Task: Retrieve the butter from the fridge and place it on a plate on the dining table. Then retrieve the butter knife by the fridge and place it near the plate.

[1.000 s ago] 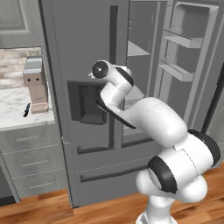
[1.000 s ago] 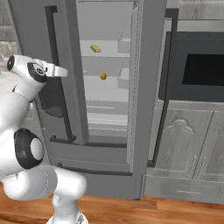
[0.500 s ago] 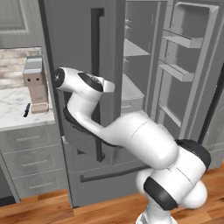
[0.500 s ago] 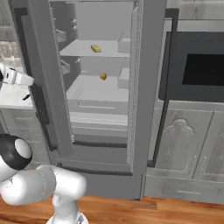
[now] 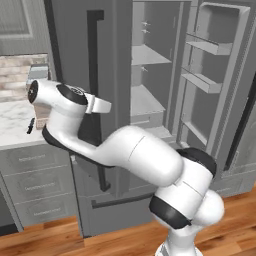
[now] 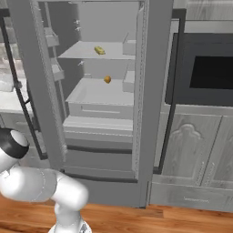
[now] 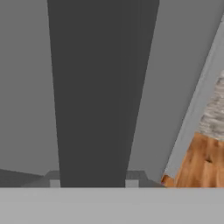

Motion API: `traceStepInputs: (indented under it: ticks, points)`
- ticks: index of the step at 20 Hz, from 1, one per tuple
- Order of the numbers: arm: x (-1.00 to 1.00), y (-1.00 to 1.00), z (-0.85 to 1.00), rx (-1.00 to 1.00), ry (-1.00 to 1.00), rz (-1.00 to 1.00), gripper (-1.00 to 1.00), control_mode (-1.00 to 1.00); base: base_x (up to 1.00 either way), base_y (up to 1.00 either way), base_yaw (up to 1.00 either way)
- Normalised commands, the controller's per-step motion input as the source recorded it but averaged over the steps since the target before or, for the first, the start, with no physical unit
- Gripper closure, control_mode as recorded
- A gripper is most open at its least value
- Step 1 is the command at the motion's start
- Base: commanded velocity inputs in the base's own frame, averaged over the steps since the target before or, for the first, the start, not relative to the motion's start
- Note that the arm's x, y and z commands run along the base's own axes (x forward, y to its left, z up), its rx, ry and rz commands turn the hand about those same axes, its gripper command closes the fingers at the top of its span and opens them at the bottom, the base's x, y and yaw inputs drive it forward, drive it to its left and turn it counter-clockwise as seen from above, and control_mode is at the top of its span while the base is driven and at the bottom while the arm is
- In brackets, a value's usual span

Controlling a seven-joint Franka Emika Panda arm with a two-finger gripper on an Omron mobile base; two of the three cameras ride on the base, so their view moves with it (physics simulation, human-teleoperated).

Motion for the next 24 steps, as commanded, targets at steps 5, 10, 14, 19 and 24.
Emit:
traceStepInputs:
  ticks: [5, 10, 14, 19, 24]
  points:
    - [0.00, 0.40, -0.02, 0.00, 0.00, -0.13, -1.00, -1.00, 0.00, 0.00, 0.00]
    - [0.05, 0.45, -0.01, 0.00, 0.00, -0.11, -1.00, -1.00, 0.00, 0.00, 0.00]
    - [-0.01, 0.27, -0.08, 0.00, -0.02, -0.06, -1.00, -1.00, 0.00, 0.00, 0.00]
    - [-0.70, -0.18, -0.15, 0.01, -0.06, 0.03, -1.00, -1.00, 0.00, 0.00, 0.00]
    - [0.18, -0.09, -0.15, 0.04, 0.05, 0.03, -1.00, -1.00, 0.00, 0.00, 0.00]
